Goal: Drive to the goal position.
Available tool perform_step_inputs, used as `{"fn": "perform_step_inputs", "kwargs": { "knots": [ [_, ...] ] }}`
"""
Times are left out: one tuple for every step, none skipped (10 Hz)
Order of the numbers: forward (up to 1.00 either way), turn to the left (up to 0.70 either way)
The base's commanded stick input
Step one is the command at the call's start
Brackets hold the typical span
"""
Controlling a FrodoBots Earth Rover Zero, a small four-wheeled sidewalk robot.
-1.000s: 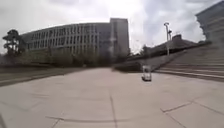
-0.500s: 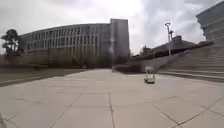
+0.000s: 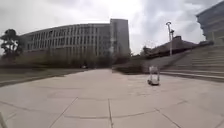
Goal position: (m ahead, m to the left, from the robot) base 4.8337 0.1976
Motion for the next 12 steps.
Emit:
{"fn": "perform_step_inputs", "kwargs": {
  "knots": [
    [0.7,0.0],
    [0.7,0.0],
    [0.7,0.0],
    [0.7,0.0],
    [0.7,0.0],
    [0.7,0.0],
    [0.7,0.0],
    [0.7,0.0],
    [0.7,0.0],
    [0.7,0.0],
    [0.7,0.0],
    [0.7,0.0]
  ]
}}
